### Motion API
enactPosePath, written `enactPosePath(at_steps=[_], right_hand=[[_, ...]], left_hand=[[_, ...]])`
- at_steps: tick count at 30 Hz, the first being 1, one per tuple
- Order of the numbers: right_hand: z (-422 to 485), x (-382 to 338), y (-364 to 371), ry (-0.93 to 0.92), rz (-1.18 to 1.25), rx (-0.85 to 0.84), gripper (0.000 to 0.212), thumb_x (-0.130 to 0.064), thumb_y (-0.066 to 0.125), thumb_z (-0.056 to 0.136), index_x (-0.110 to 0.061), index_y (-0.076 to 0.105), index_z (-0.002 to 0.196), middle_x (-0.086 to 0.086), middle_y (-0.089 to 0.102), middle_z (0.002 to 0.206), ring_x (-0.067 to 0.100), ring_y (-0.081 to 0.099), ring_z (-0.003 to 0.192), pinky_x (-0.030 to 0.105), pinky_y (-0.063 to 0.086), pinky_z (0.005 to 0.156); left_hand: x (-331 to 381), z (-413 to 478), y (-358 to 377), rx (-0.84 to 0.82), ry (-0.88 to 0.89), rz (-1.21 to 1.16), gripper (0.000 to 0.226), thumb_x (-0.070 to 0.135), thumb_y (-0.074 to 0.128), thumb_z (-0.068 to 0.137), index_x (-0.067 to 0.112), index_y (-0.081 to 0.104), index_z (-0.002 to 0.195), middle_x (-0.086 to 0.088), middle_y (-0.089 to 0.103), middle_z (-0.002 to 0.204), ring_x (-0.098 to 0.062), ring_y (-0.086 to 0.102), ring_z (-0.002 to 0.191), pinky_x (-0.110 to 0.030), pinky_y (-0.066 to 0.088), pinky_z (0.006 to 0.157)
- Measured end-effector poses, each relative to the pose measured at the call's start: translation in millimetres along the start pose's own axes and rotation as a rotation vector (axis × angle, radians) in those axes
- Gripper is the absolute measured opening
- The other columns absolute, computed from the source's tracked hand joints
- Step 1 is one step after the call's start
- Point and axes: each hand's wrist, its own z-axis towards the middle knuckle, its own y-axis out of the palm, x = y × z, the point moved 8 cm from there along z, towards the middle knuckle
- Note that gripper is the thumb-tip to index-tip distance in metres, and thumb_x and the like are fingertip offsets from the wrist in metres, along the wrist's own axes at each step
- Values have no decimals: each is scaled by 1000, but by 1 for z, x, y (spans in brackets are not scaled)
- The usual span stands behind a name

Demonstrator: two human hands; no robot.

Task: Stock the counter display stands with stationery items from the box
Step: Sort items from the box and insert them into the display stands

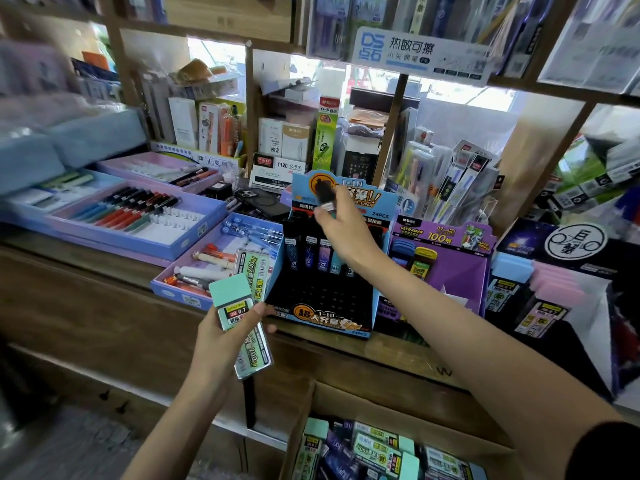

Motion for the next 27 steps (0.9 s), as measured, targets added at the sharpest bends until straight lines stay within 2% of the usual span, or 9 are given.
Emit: enactPosePath(at_steps=[2, 4, 6, 8, 11, 13, 18, 24, 27], right_hand=[[8, -5, 7, -10, -43, -21, 25, -19, 57, 92, -6, 52, 113, 6, 57, 105, 17, 52, 94, 23, 36, 70], [15, -11, 12, -38, -104, -21, 19, -19, 64, 87, -6, 59, 100, 2, 59, 86, 17, 53, 79, 18, 35, 58], [21, -15, 20, -77, -192, -53, 16, -19, 67, 85, -9, 61, 95, -5, 55, 76, 16, 51, 74, 21, 35, 57], [24, -15, 32, -94, -345, -126, 15, -23, 67, 85, -11, 59, 90, -3, 51, 73, 20, 51, 74, 29, 35, 57], [24, -14, 42, -138, -594, -185, 28, -25, 64, 87, -13, 43, 72, -3, 38, 63, 25, 45, 69, 32, 31, 51], [22, -15, 43, -178, -672, -183, 29, -24, 63, 87, -12, 42, 73, -4, 34, 63, 26, 45, 70, 33, 31, 53], [24, -7, 31, -94, -556, -147, 25, -26, 69, 84, -3, 60, 86, 10, 59, 77, 30, 56, 75, 36, 45, 62], [29, -10, 23, -60, -529, -88, 28, -28, 70, 83, -7, 55, 73, 6, 54, 65, 28, 54, 68, 35, 43, 59], [20, -2, 27, -54, -494, -72, 20, -27, 71, 82, -12, 59, 75, -3, 48, 60, 24, 52, 67, 29, 33, 51]], left_hand=[[1, 0, -2, 3, 1, 3, 42, 28, 69, 71, 18, 61, 111, -4, 74, 94, -26, 72, 76, -38, 53, 68], [0, -1, -4, 4, -2, 3, 43, 29, 70, 70, 19, 62, 111, -4, 74, 96, -26, 72, 78, -39, 53, 68], [-1, -1, -6, 1, -5, 4, 44, 30, 70, 70, 18, 62, 112, -5, 74, 98, -26, 72, 78, -39, 53, 69], [-3, -2, -7, -3, -9, 5, 45, 30, 70, 71, 17, 61, 113, -6, 73, 98, -26, 72, 78, -38, 53, 69], [-5, -1, -6, -16, -9, 3, 46, 31, 70, 71, 16, 61, 114, -7, 73, 98, -26, 72, 78, -34, 55, 61], [-6, -1, -5, -21, -8, -5, 45, 30, 70, 72, 16, 61, 113, -7, 73, 98, -26, 72, 78, -29, 55, 57], [-12, 2, -3, -24, -17, -11, 45, 29, 69, 72, 16, 61, 114, -8, 73, 98, -27, 72, 78, -31, 54, 59], [-17, 2, -3, -7, -26, -49, 53, 34, 72, 66, 19, 60, 115, -5, 73, 100, -26, 72, 81, -26, 55, 58], [-18, 2, -2, -10, -28, -51, 54, 37, 73, 63, 20, 61, 112, -5, 73, 99, -26, 72, 81, -26, 54, 57]])
